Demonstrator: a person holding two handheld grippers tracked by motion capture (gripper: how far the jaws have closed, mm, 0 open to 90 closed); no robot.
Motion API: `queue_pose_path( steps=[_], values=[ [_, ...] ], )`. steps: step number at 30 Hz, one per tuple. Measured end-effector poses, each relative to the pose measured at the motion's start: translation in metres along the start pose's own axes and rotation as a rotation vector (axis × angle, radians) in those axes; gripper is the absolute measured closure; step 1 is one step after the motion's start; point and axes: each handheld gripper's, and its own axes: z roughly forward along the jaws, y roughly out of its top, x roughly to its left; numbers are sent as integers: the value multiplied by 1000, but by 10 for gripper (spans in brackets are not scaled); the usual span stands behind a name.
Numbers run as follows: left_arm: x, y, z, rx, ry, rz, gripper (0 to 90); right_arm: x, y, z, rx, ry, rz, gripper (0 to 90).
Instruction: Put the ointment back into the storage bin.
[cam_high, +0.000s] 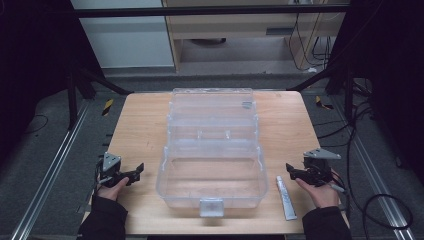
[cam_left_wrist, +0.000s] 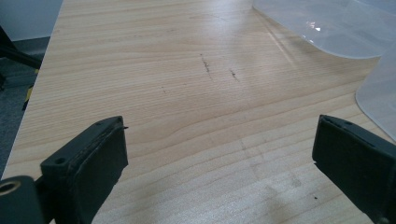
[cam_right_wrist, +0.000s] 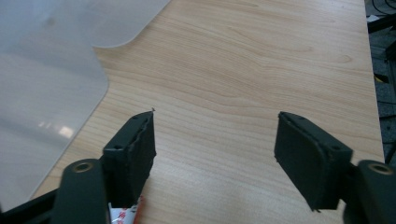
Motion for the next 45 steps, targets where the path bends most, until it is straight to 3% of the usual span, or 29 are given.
queue_pose_path(
  steps=[2, 19, 45],
  values=[
    [0, 0, 0, 0, 0, 0, 27, 2, 3, -5, 8, 12, 16, 324],
    [0, 0, 0, 0, 0, 0, 27, 29, 32, -26, 138, 43, -25, 377],
    [0, 0, 0, -1, -3, -1, 27, 43, 21, -5, 403, 83, 1, 499]
  ],
)
